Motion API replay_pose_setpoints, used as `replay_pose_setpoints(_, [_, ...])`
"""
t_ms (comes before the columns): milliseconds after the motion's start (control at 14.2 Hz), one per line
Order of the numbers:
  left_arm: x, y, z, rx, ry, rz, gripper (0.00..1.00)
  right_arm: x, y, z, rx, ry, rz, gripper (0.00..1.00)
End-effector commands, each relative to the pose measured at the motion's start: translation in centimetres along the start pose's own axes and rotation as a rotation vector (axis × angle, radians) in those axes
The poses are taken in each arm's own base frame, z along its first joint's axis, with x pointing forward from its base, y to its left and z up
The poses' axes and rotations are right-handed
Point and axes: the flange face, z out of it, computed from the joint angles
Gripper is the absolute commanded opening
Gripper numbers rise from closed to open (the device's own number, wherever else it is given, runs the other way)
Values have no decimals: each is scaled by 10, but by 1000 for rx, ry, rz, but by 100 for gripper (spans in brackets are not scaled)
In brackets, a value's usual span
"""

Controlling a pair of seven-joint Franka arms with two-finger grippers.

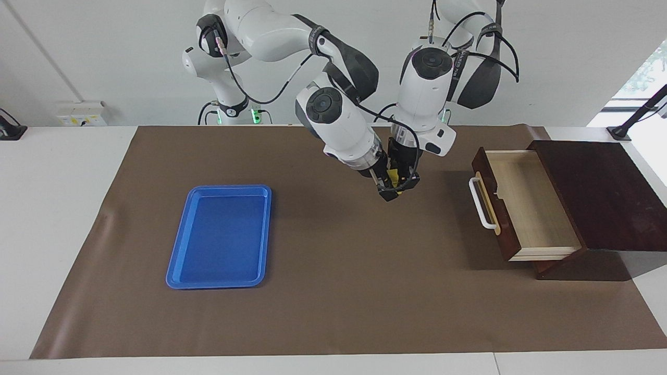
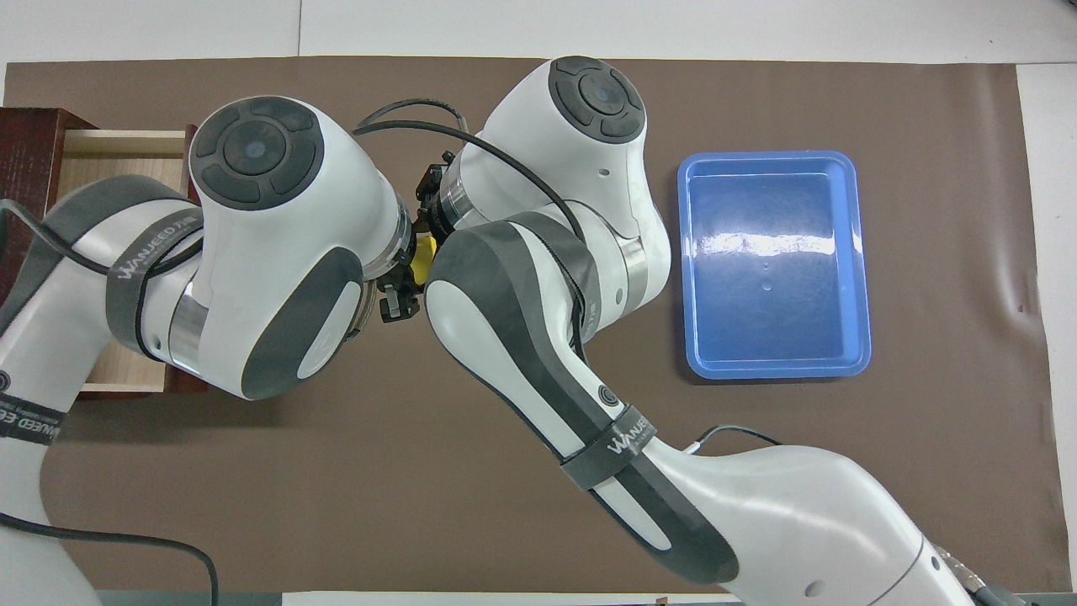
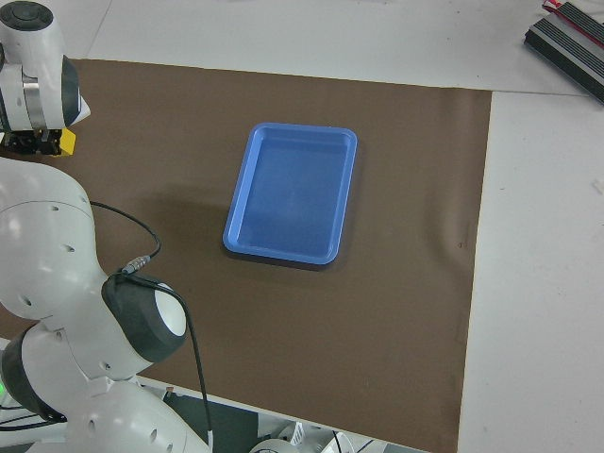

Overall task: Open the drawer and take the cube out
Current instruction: 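Close the right gripper on the cube and open the left gripper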

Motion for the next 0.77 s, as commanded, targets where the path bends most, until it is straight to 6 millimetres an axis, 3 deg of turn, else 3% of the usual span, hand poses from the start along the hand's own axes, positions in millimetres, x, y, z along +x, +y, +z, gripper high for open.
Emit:
replay_pose_setpoints(0, [4, -6, -3, -2, -12, -3, 0, -1, 1, -2, 21, -1, 7, 14])
replay_pose_setpoints(70, [4, -6, -3, -1, -13, -3, 0, -4, 2, -1, 26, 1, 0, 0])
replay_pose_setpoints(423, [4, -6, -2, 1, -12, -3, 3, -8, 2, 0, 52, 5, -7, 0])
replay_pose_setpoints(493, [4, -6, -3, -2, -12, -1, 20, -8, 2, 0, 52, 5, -4, 0])
replay_pose_setpoints(563, [4, -6, -2, 0, -11, -1, 52, -8, 1, 0, 53, 5, -2, 0])
replay_pose_setpoints(634, [7, -4, -2, 1, -9, -7, 91, -8, 1, 0, 53, 5, -2, 0])
replay_pose_setpoints(704, [9, -2, -2, 1, -9, -10, 100, -8, 1, 0, 53, 5, -1, 0])
